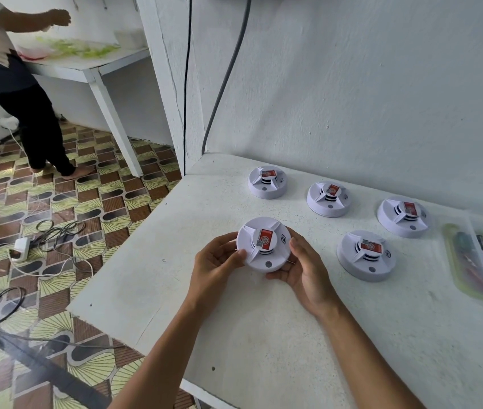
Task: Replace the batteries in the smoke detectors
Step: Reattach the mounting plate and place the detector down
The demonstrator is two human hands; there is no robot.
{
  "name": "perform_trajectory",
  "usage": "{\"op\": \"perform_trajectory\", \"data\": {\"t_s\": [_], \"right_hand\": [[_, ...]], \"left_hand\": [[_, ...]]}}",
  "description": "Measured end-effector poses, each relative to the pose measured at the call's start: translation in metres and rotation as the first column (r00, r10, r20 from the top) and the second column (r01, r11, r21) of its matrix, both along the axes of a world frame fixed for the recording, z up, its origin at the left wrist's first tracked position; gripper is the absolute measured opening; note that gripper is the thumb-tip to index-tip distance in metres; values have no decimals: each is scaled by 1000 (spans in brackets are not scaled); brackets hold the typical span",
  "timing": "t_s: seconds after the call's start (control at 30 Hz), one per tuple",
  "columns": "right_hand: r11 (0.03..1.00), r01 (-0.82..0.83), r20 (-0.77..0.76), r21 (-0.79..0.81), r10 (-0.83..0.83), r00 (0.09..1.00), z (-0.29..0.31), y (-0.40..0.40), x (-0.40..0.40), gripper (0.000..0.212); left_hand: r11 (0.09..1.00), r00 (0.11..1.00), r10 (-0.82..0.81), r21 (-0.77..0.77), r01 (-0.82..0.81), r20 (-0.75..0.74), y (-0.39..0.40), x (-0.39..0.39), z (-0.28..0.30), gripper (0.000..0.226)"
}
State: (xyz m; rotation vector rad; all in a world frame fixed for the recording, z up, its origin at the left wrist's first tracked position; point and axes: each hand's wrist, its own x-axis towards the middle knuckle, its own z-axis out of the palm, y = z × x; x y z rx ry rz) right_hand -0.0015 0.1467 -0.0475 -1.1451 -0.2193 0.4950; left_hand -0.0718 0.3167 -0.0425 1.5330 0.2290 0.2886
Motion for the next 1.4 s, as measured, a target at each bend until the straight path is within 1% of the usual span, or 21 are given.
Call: {"op": "perform_trajectory", "data": {"t_s": [0.27,0.37,0.43,0.5,0.6,0.63,0.73,0.77,0.87,0.93,1.03,1.17,1.23,1.4], "right_hand": [[998,45,19,-35,-45,999,3,1,-3,43],[995,71,39,-67,-69,997,2,3,-5,42],[993,63,64,-103,-57,996,2,3,-6,42],[989,64,76,-134,-54,996,3,4,-6,45],[983,65,95,-174,-49,994,3,5,-5,53],[981,64,99,-185,-46,994,2,4,-5,52],[976,74,131,-204,-48,990,1,3,-6,37],[972,83,146,-219,-51,988,1,4,-6,37],[960,82,174,-266,-36,984,0,4,-6,51],[962,70,192,-263,-19,981,1,4,-7,45],[967,75,210,-244,-22,977,3,3,-8,33],[969,60,191,-239,-14,982,6,3,-7,24],[974,45,177,-221,-6,984,7,2,-7,24],[977,44,165,-207,-9,986,8,2,-5,23]], "left_hand": [[999,1000,11,-48,-12,-13,0,2,-2,36],[998,998,54,-40,-54,-17,-3,1,-2,38],[996,996,87,-23,-88,-17,-5,2,-1,43],[993,993,116,-12,-116,-27,-8,3,-2,45],[988,987,157,20,-156,-29,-8,5,-3,36],[985,985,169,30,-168,-32,-8,6,-4,34],[978,979,202,49,-201,-23,-8,7,-5,35],[976,976,215,46,-214,-21,-8,7,-6,35],[970,971,240,42,-240,-12,-9,8,-7,35],[969,970,243,56,-241,-19,-8,10,-7,40],[968,970,241,83,-239,-20,-7,13,-9,34],[962,968,250,112,-247,-9,-7,12,-10,30],[963,971,241,123,-238,-6,-6,12,-10,30],[967,974,225,127,-223,-2,-6,13,-9,42]]}}
